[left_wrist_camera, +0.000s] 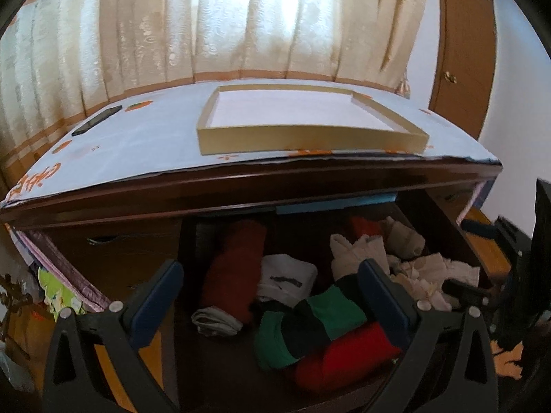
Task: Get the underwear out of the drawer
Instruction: 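Lower both tools toward the open drawer of socks and underwear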
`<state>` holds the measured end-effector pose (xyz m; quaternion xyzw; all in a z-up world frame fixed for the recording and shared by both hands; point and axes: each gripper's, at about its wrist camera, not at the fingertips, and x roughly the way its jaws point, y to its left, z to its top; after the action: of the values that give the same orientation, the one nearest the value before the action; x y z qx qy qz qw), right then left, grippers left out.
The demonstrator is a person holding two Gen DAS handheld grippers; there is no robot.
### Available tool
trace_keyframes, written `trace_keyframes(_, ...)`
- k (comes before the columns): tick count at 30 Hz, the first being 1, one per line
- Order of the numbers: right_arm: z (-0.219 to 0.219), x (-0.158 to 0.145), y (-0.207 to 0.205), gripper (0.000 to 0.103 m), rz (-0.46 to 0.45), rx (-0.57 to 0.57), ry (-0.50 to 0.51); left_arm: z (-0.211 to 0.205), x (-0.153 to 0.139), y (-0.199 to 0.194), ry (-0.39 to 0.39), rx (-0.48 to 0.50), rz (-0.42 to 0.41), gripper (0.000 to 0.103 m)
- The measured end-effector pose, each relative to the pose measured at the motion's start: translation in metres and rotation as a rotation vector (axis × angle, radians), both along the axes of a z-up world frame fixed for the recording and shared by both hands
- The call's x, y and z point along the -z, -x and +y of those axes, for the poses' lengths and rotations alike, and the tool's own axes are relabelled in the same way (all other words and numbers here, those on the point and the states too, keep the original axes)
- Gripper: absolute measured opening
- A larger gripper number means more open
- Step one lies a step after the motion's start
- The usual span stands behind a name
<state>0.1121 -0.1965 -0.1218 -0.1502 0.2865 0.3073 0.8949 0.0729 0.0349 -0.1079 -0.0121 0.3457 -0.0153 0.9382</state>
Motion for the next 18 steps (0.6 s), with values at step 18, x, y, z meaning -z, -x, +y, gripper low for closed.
trace_keyframes(18,-0.006,-0.001,-0.013,0.103,0.059,0.038,0.027,-0.022,0.026,-0.01,-0.035,0.209,0.146,0.103)
